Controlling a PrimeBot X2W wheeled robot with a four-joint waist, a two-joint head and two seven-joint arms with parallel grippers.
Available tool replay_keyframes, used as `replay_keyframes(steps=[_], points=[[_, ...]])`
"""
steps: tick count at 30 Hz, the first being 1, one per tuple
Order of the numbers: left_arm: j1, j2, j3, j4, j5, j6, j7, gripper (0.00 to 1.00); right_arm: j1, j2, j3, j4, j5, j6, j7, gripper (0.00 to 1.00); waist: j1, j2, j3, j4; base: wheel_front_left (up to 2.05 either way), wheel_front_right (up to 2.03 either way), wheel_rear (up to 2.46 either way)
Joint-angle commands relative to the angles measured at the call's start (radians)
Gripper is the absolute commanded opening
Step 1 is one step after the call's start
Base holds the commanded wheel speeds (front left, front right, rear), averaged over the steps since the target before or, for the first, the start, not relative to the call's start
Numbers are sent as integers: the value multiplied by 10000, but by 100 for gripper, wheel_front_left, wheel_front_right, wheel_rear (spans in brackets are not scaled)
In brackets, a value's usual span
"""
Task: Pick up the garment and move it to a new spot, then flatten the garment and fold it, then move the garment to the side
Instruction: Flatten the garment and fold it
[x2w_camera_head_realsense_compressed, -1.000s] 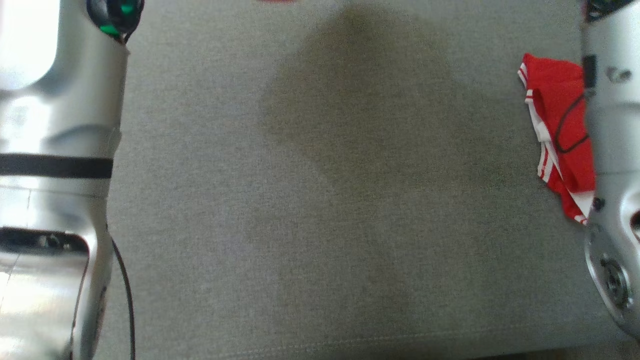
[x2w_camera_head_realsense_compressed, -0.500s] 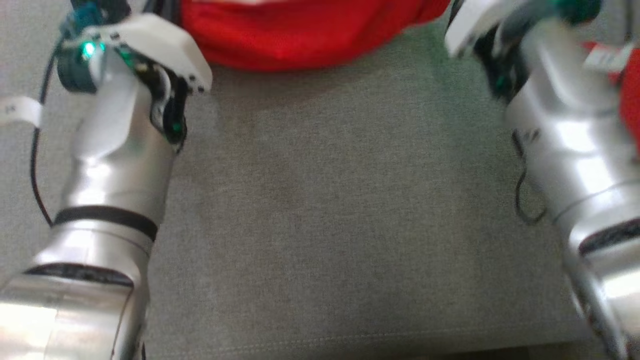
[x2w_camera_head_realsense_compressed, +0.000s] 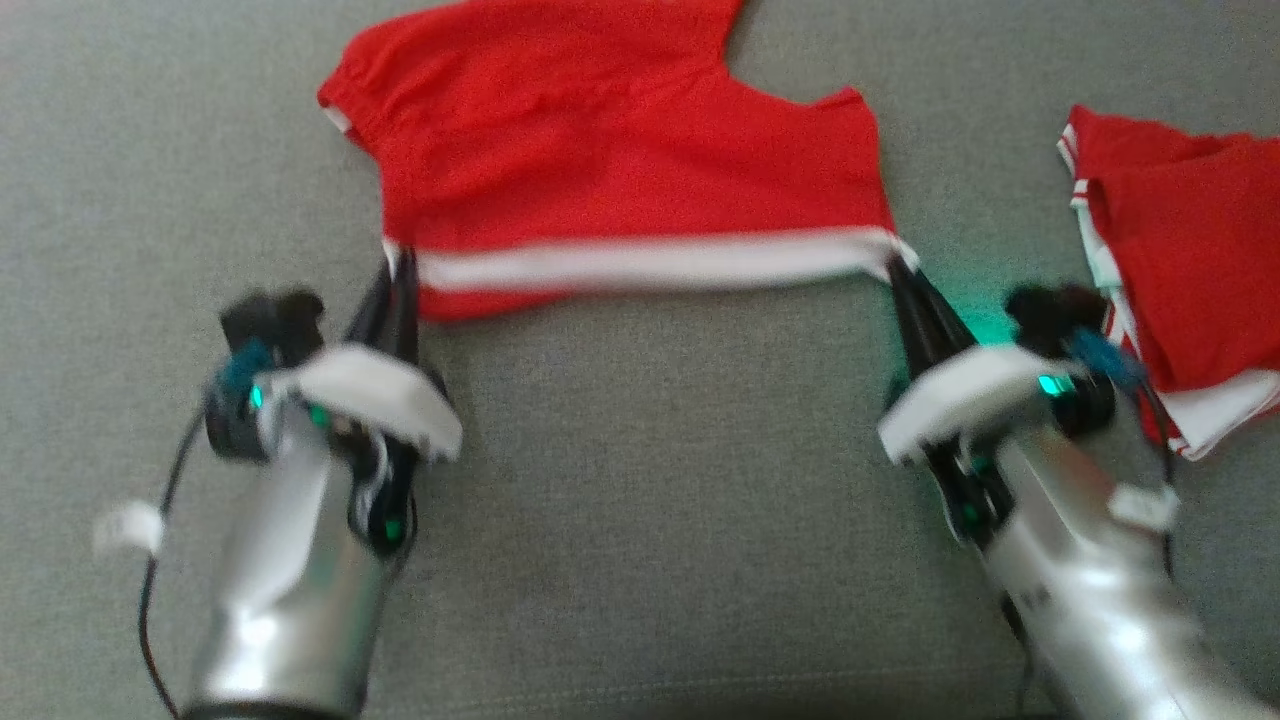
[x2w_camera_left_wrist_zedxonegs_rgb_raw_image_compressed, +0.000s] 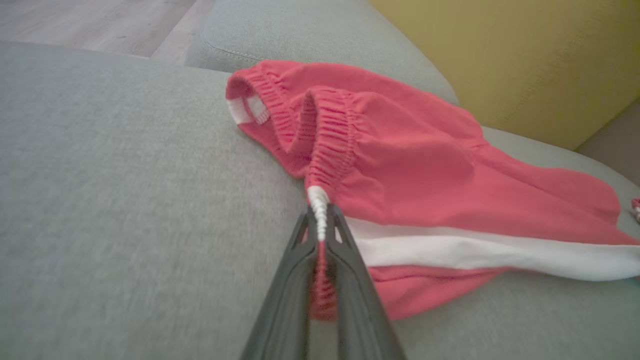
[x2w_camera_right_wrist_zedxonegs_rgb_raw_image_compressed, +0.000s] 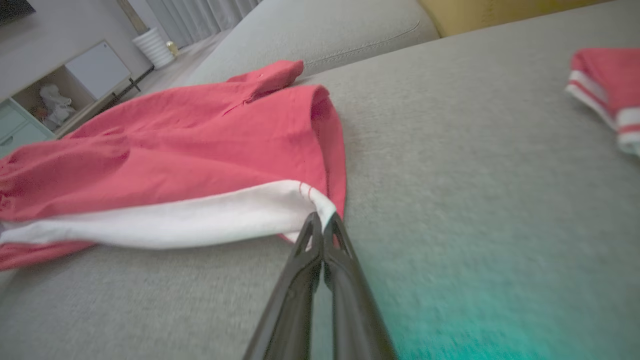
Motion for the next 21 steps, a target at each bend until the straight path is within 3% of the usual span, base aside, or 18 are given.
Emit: replay_keyframes(steps=[1,8,16,21], points=[[274,250,305,-703,149,-10,-54,0,523,-126,-131,-649,-42,67,-131,0,0,0,-261,20,0,0,0],[3041,280,362,-3051,447,110,-55,0,4013,-224,-1712,-3878,-804,67,238,0,0,0,-1064,64,0,0,0],[5420,477,299,-5348,362,467,560,0,7825,343,-3265,-8678,-1900,67,2693,0,0,0,-1754,148,0,0,0],[6714,539,343,-6725,208,833,1193,0,9429,427,-3660,-10606,-1902,67,3827,0,0,0,-2108,82,0,0,0]])
